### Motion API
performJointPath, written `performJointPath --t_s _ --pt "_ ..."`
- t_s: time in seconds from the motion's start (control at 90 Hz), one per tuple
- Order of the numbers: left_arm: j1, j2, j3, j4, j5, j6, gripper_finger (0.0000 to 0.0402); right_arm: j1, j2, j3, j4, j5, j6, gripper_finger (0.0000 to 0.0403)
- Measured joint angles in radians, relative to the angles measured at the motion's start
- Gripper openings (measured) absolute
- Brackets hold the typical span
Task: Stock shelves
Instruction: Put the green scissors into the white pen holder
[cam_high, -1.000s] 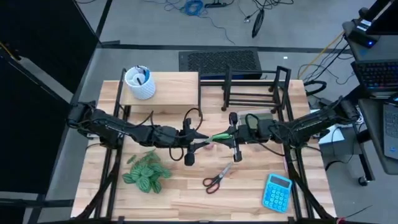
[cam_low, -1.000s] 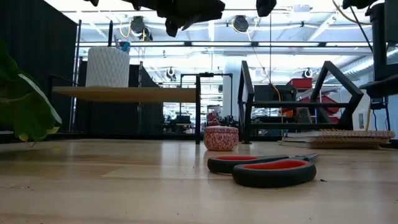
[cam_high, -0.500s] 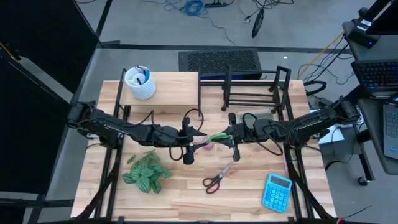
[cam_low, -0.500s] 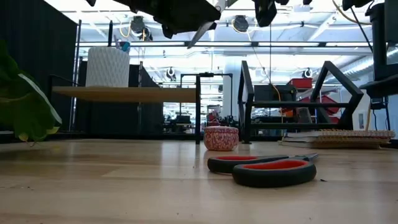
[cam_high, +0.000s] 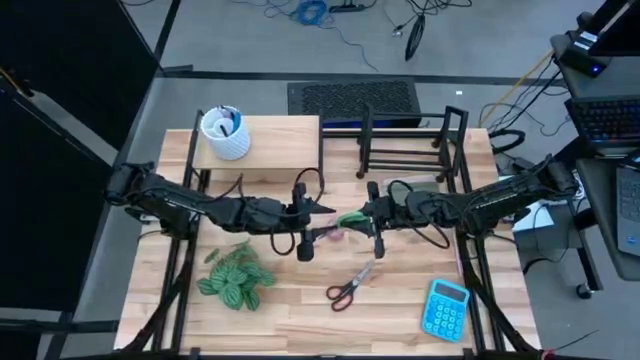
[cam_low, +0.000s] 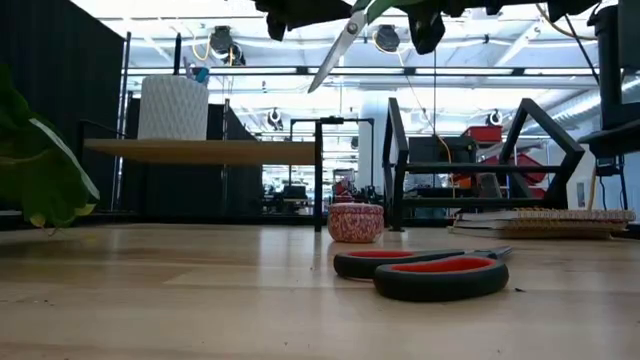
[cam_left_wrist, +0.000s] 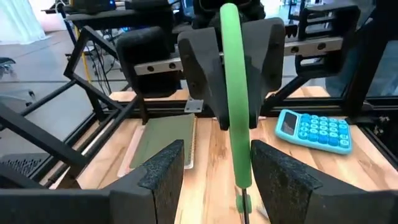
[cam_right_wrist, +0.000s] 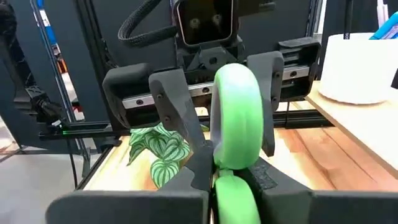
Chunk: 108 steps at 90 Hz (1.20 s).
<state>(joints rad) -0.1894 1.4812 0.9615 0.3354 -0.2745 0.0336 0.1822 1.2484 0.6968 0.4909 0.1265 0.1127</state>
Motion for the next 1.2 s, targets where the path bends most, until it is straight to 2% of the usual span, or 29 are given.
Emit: performJointPath --t_s 0.156,0.444,0.656,0.889,1.2 --pt "0.001 0.035 0.0 0.005 0.027 -0.024 0.0171 0.0 0.0 0.0 0.001 0.001 0.0 0.0012" --pt "0.023 0.081 0.0 0.125 0.048 -0.055 0.0166 0.0 0.0 0.0 0.006 0.008 -0.001 0.0012" --pt "0.046 0.093 0.008 0.13 0.121 -0.056 0.011 0.0 -0.001 0.001 -0.001 0.011 0.003 0.0012" --pt "0.061 0.099 0.014 0.128 0.197 -0.056 0.0019 0.001 -0.001 0.001 0.006 0.009 0.001 0.0021" --pt "0.064 0.102 0.015 0.126 0.192 -0.052 0.0015 0.001 -0.004 0.001 0.015 0.001 0.021 0.0087"
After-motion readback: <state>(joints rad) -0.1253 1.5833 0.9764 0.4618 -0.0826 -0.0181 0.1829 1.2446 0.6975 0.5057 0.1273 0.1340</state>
